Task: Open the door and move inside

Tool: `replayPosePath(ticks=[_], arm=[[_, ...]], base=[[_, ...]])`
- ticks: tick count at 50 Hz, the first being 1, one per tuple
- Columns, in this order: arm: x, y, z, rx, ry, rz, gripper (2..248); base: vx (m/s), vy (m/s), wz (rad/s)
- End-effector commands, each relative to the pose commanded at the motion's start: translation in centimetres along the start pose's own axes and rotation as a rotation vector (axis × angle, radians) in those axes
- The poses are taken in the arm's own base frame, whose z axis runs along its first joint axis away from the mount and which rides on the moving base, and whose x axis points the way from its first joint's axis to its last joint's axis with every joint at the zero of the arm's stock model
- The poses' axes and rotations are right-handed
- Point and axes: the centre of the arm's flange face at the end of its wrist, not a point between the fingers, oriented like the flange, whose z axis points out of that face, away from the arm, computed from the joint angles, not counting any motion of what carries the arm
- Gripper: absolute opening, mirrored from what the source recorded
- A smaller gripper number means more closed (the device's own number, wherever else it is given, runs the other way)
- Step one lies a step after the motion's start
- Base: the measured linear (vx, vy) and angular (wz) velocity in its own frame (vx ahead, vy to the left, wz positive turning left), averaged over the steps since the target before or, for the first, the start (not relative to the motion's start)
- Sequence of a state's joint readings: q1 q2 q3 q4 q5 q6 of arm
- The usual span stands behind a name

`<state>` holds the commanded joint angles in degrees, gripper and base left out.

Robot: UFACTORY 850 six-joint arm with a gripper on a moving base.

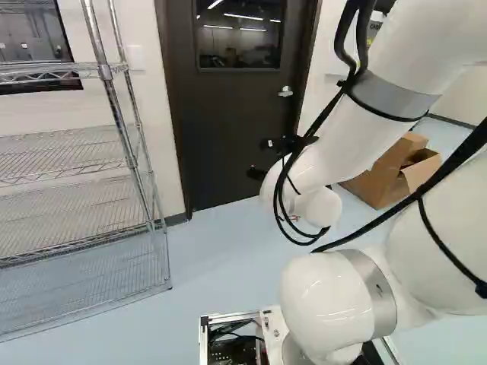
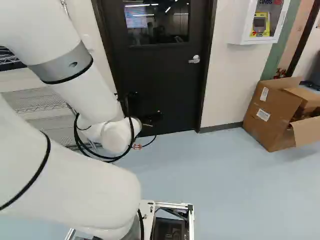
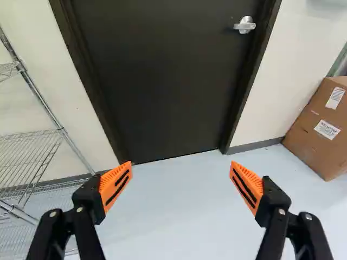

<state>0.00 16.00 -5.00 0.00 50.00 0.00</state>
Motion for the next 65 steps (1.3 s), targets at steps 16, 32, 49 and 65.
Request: replayPosePath(ticks=[16,32,49,65], arm=[[0.0,0.0,0.0,0.0,0.0,0.0,247],[0.0,0.0,0.0,0.0,0.0,0.0,247],[0.0,0.0,0.0,0.0,0.0,0.0,247],[0.0,0.0,0.0,0.0,0.0,0.0,247]], base=[[0.113,-0.001,-0.01],[0.117,-0.009,-0.056],[0.127,-0.03,-0.161],[0.153,-0.017,-0.098]])
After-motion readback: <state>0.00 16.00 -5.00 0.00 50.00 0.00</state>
